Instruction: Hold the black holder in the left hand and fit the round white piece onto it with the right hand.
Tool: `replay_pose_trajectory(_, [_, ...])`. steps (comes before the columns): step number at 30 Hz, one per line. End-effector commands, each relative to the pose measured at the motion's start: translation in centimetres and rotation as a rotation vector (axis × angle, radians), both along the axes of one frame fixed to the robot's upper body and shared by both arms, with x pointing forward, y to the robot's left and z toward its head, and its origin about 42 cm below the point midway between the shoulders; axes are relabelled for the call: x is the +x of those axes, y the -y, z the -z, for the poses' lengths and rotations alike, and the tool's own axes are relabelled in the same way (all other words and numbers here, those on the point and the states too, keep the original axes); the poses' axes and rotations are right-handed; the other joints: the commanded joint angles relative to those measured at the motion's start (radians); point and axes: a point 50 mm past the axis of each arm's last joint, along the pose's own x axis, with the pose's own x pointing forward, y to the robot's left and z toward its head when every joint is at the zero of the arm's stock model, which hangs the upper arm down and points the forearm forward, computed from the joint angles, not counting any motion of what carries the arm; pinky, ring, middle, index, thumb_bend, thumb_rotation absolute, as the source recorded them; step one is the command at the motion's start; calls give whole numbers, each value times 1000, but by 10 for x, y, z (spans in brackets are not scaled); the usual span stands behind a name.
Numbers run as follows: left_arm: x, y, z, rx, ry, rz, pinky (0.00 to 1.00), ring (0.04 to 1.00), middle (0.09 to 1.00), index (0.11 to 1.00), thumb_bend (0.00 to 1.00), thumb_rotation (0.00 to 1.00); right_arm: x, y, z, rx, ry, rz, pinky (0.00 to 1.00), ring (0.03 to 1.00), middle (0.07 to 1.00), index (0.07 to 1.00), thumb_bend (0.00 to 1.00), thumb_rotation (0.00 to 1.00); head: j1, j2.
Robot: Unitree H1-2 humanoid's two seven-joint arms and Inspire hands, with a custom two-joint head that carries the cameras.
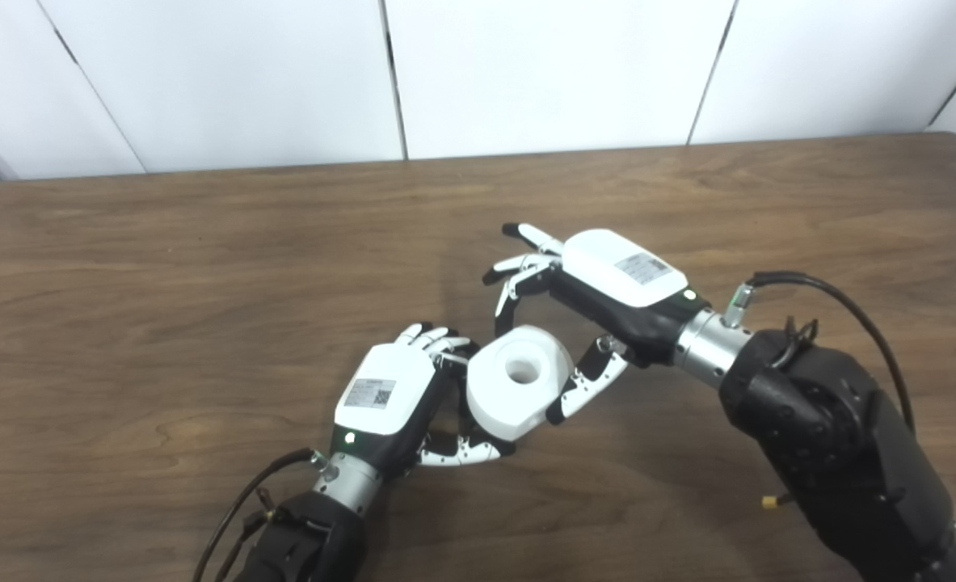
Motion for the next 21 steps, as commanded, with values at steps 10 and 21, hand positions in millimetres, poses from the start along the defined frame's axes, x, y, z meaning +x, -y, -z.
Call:
replay_pose_trajectory(10, [-9,3,13,76,-78,13,945,880,794,487,522,52,5,-3,-1,-17,37,-20,818,1000,826,481,524,130,-1,3])
replay_pose_trajectory(21, [-8,2,14,78,-75,14,944,878,792,487,522,53,6,-2,0,-31,22,-22,811,1000,831,485,525,139,-4,0])
